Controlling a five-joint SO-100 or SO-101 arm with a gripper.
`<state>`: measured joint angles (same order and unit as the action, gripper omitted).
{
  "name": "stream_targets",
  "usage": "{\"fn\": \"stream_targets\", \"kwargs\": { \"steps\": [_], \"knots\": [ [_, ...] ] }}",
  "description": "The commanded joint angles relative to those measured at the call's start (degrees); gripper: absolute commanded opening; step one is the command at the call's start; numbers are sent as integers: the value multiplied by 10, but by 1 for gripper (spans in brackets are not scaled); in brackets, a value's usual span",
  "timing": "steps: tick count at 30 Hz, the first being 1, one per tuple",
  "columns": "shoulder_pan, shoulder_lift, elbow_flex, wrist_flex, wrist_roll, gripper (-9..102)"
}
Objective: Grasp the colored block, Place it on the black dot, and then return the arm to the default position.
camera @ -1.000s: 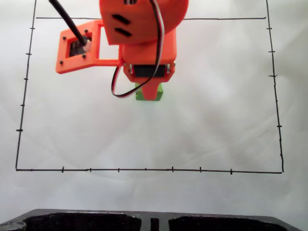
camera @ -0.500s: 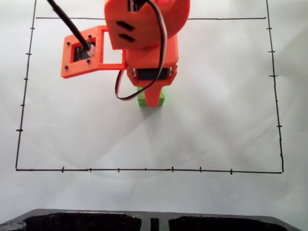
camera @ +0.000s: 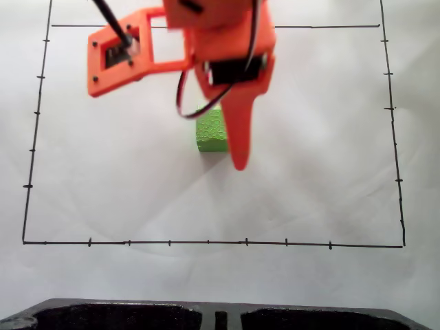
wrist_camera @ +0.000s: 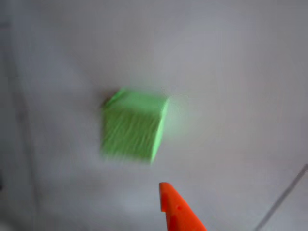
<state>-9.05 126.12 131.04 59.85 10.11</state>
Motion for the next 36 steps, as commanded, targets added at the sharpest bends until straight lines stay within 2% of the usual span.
{"fn": "stream_targets", "kwargs": {
  "steps": [1, 10, 21, 24, 36],
  "knots": [
    [-1, 86, 0, 29, -21, 48],
    [18, 285, 54, 81, -105, 43],
    [56, 483, 184, 129, -134, 16],
    [63, 512, 217, 118, -128, 1],
    [80, 610, 339, 38, -108, 0]
  ]
}}
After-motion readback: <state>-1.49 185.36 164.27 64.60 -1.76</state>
